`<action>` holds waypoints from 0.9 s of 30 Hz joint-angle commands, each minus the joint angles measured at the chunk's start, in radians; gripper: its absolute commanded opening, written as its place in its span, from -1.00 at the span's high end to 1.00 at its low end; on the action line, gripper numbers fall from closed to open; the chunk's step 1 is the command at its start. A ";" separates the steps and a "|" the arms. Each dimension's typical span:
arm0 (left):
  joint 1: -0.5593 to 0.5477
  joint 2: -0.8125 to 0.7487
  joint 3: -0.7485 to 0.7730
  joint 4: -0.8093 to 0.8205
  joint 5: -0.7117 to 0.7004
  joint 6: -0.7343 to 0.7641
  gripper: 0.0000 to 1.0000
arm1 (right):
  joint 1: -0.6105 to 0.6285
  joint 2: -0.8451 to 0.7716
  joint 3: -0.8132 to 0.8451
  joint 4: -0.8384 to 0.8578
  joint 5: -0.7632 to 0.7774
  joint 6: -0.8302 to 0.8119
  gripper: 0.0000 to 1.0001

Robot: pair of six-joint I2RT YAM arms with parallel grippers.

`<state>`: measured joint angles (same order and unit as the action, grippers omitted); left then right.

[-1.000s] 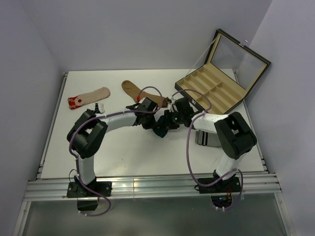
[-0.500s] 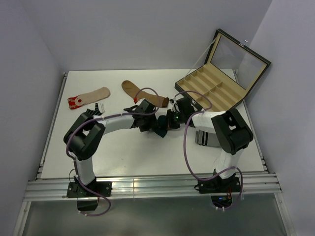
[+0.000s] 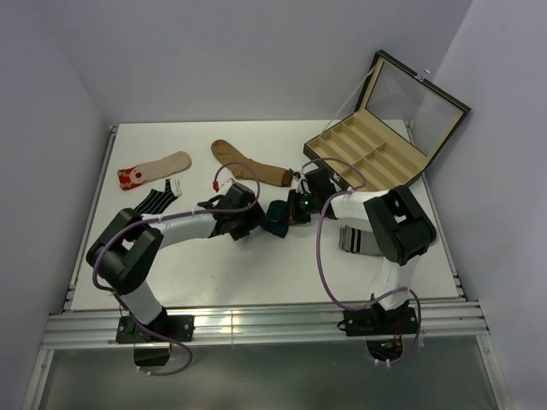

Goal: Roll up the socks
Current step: Roll the sock at the center of the board.

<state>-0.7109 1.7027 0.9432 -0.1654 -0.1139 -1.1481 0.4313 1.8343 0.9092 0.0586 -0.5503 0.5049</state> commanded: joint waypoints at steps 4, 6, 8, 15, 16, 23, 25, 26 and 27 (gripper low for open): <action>0.001 -0.101 -0.116 0.095 -0.036 -0.117 -0.60 | -0.008 0.071 -0.001 -0.100 0.105 -0.025 0.91; 0.001 -0.115 -0.147 0.136 -0.044 -0.128 -0.60 | -0.008 0.074 0.005 -0.105 0.099 -0.020 0.91; 0.002 -0.117 -0.153 0.156 -0.049 -0.137 -0.58 | -0.008 0.075 0.010 -0.108 0.093 -0.016 0.90; 0.002 -0.025 -0.104 0.136 -0.029 -0.136 -0.27 | -0.008 0.063 0.003 -0.098 0.087 -0.008 0.89; 0.002 0.000 -0.098 0.129 -0.029 -0.134 -0.23 | -0.008 0.062 0.000 -0.095 0.087 -0.006 0.88; 0.002 0.110 -0.011 0.004 -0.038 -0.105 0.03 | 0.003 0.039 -0.009 -0.069 0.079 -0.025 0.79; 0.004 0.135 0.012 -0.035 -0.043 -0.090 0.05 | 0.007 0.005 -0.018 -0.062 0.087 -0.051 0.71; 0.002 0.143 0.020 -0.043 -0.040 -0.082 0.05 | 0.017 -0.022 -0.020 -0.063 0.096 -0.060 0.66; 0.002 0.155 0.032 -0.068 -0.040 -0.072 0.05 | 0.021 -0.039 -0.018 -0.069 0.124 -0.084 0.53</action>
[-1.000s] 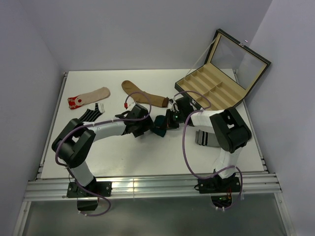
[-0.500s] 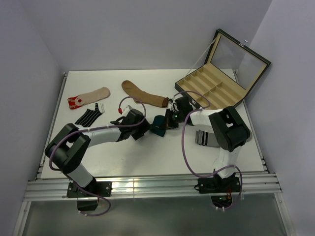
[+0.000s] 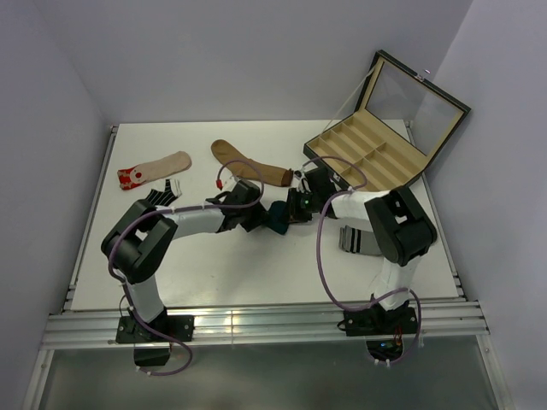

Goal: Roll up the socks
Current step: Roll the sock at the center of the board.

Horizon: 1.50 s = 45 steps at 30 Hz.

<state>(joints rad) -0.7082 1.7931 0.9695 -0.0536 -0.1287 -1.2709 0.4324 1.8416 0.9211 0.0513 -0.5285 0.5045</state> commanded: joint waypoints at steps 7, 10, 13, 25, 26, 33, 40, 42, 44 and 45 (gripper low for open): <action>0.000 0.066 0.040 -0.222 -0.035 0.111 0.04 | 0.065 -0.241 -0.059 -0.054 0.254 -0.199 0.18; 0.001 0.061 0.049 -0.227 -0.040 0.133 0.04 | 0.103 -0.289 -0.065 -0.054 0.288 -0.277 0.10; 0.000 0.066 0.057 -0.227 -0.034 0.148 0.04 | 0.166 -0.291 -0.051 -0.054 0.309 -0.336 0.05; 0.000 0.074 0.069 -0.203 -0.008 0.169 0.00 | 0.241 -0.154 -0.008 -0.060 0.426 -0.371 0.06; 0.000 0.074 0.067 -0.200 -0.006 0.171 -0.01 | 0.241 -0.139 -0.007 -0.064 0.432 -0.366 0.09; 0.000 0.020 0.041 -0.164 -0.011 0.176 -0.27 | 0.204 -0.067 0.001 -0.099 0.366 -0.305 0.92; 0.000 -0.095 -0.031 -0.121 -0.034 0.136 -0.46 | 0.109 -0.019 0.044 -0.159 0.148 -0.232 1.00; 0.000 -0.138 -0.075 -0.083 -0.046 0.113 -0.46 | 0.086 -0.001 0.055 -0.160 0.066 -0.202 1.00; 0.001 -0.168 -0.110 -0.065 -0.054 0.101 -0.46 | 0.059 0.022 0.065 -0.163 0.019 -0.178 1.00; 0.001 -0.175 -0.120 -0.043 -0.057 0.097 -0.46 | 0.051 0.033 0.073 -0.166 -0.028 -0.169 1.00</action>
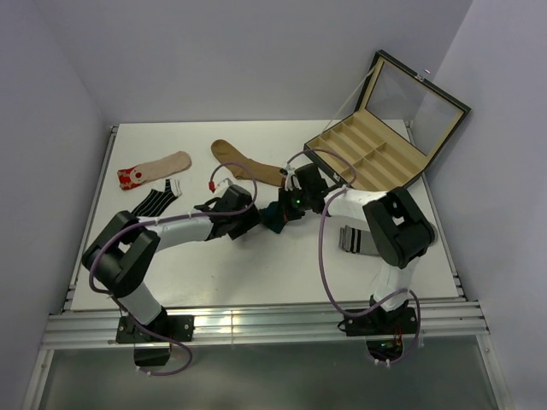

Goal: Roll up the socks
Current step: Roll the sock at the center of the board.

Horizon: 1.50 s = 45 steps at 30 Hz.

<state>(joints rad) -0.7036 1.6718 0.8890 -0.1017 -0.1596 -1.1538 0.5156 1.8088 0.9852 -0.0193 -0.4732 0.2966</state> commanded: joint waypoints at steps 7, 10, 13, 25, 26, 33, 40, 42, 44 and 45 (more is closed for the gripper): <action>0.004 -0.073 -0.065 0.069 -0.026 -0.029 -0.43 | -0.072 0.130 0.026 -0.090 -0.199 0.095 1.00; 0.009 -0.054 -0.062 0.092 -0.015 -0.027 -0.41 | -0.072 0.139 0.033 -0.097 -0.205 0.095 1.00; 0.012 -0.046 -0.068 0.135 -0.014 -0.035 -0.39 | -0.072 0.152 0.041 -0.100 -0.212 0.096 1.00; 0.027 0.066 -0.006 0.105 0.018 -0.035 -0.08 | -0.072 0.164 0.046 -0.079 -0.220 0.128 1.00; 0.027 0.081 -0.001 0.105 0.020 -0.035 -0.06 | -0.072 0.165 0.044 -0.077 -0.220 0.131 1.00; 0.029 0.166 0.080 -0.032 0.014 -0.006 0.02 | -0.069 0.112 0.017 -0.048 -0.183 0.098 0.65; 0.027 0.235 0.137 -0.110 0.037 0.025 0.02 | -0.020 -0.112 -0.088 0.016 0.098 -0.022 0.10; 0.026 0.240 0.152 -0.124 0.043 0.031 0.01 | 0.018 -0.185 -0.109 0.016 0.259 -0.054 0.07; 0.026 0.238 0.157 -0.130 0.043 0.034 0.02 | 0.084 -0.226 -0.137 0.059 0.383 -0.102 0.05; 0.026 0.235 0.160 -0.131 0.043 0.034 0.01 | 0.104 -0.253 -0.146 0.083 0.415 -0.114 0.05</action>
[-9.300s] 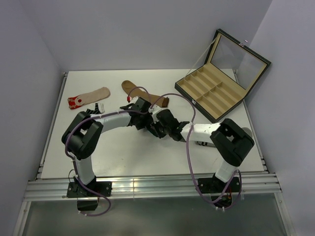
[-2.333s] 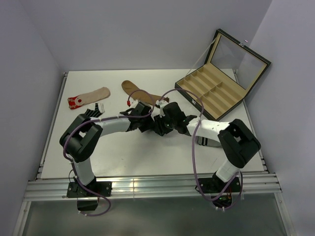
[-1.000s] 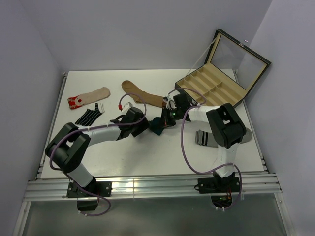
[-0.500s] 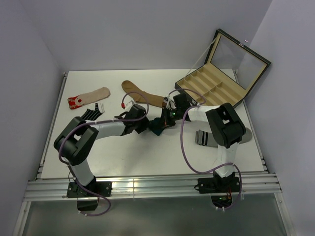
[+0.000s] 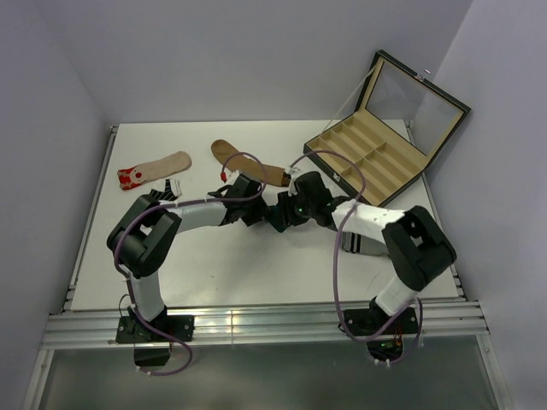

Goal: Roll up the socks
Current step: Roll the sock at the center of the board.

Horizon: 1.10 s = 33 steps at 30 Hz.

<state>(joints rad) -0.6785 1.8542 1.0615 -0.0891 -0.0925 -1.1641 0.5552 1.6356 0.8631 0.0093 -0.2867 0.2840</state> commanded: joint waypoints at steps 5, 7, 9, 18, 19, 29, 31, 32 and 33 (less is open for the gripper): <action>-0.003 0.040 -0.009 -0.149 -0.030 0.050 0.01 | 0.149 -0.117 -0.062 0.124 0.311 -0.163 0.03; -0.006 0.042 -0.008 -0.147 -0.024 0.052 0.01 | 0.161 -0.103 -0.052 0.124 0.337 -0.187 0.01; -0.007 0.046 -0.005 -0.144 -0.020 0.052 0.01 | 0.176 -0.079 -0.044 0.124 0.348 -0.200 -0.01; -0.010 0.053 0.009 -0.152 -0.016 0.058 0.01 | 0.213 0.012 -0.015 0.115 0.351 -0.235 0.02; -0.010 0.054 0.009 -0.152 -0.015 0.060 0.01 | 0.218 0.015 -0.013 0.113 0.356 -0.236 0.02; -0.010 0.048 0.006 -0.150 -0.010 0.049 0.01 | 0.255 0.041 0.008 0.097 0.434 -0.261 -0.02; -0.010 0.046 0.003 -0.150 -0.007 0.043 0.01 | 0.258 0.066 0.008 0.093 0.439 -0.253 -0.03; -0.010 0.043 0.002 -0.149 -0.007 0.040 0.00 | 0.258 0.078 0.008 0.090 0.445 -0.250 -0.03; -0.010 0.042 -0.003 -0.149 -0.007 0.035 -0.01 | 0.258 0.098 0.011 0.078 0.452 -0.243 0.04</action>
<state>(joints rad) -0.6800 1.8614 1.0840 -0.1215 -0.0841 -1.1469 0.7929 1.6852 0.8417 0.0940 0.1452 0.0582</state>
